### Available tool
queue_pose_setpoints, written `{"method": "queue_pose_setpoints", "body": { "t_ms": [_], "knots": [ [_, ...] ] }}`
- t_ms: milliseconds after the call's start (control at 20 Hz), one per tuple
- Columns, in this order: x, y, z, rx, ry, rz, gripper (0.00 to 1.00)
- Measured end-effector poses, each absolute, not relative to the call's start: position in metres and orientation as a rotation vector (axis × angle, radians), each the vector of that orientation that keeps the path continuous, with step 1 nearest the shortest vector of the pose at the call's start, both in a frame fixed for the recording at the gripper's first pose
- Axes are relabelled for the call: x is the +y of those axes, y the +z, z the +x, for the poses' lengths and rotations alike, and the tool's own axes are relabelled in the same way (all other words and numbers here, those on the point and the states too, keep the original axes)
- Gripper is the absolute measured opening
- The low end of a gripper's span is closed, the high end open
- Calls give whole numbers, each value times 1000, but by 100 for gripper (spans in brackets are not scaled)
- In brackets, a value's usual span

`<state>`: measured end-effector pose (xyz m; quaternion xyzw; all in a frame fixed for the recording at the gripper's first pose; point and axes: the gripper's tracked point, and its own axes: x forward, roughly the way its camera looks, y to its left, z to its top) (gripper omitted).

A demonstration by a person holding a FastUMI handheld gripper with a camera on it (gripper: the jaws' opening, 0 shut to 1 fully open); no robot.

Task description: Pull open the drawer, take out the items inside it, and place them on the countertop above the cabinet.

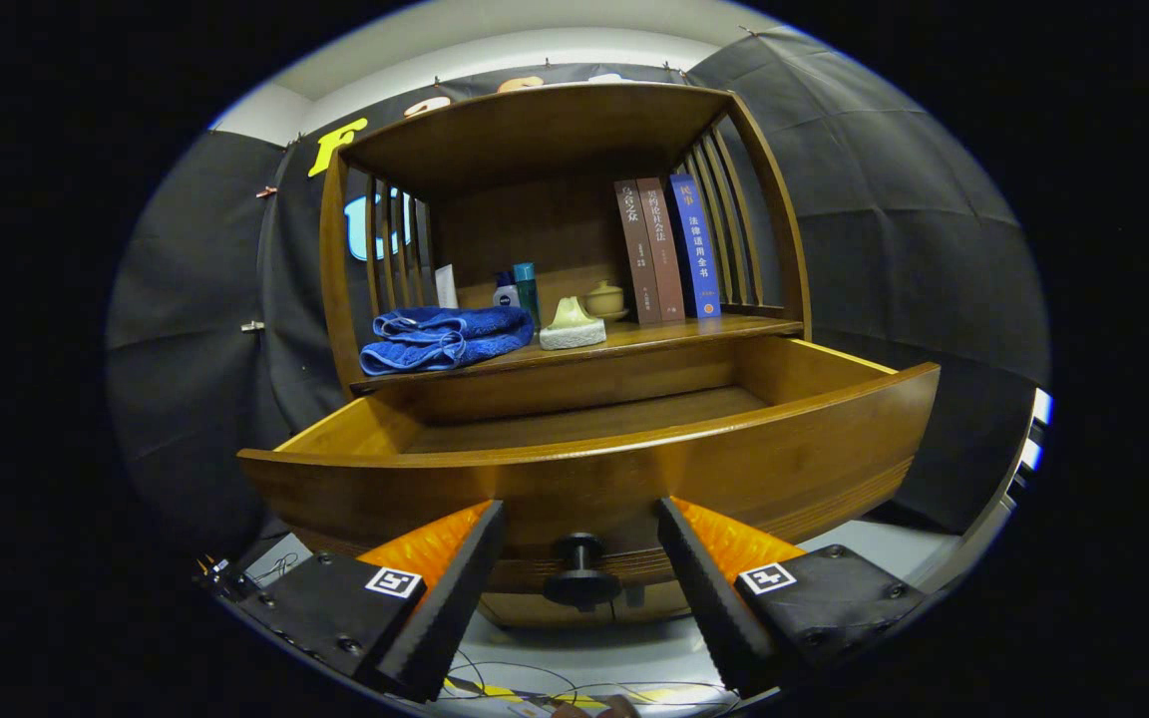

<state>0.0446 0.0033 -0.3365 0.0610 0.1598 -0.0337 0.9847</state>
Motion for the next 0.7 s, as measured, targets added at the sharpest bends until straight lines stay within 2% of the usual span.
{"method": "queue_pose_setpoints", "body": {
  "t_ms": [700],
  "knots": [
    [-8, -346, 134, 300, -65, 112, 100]
  ]
}}
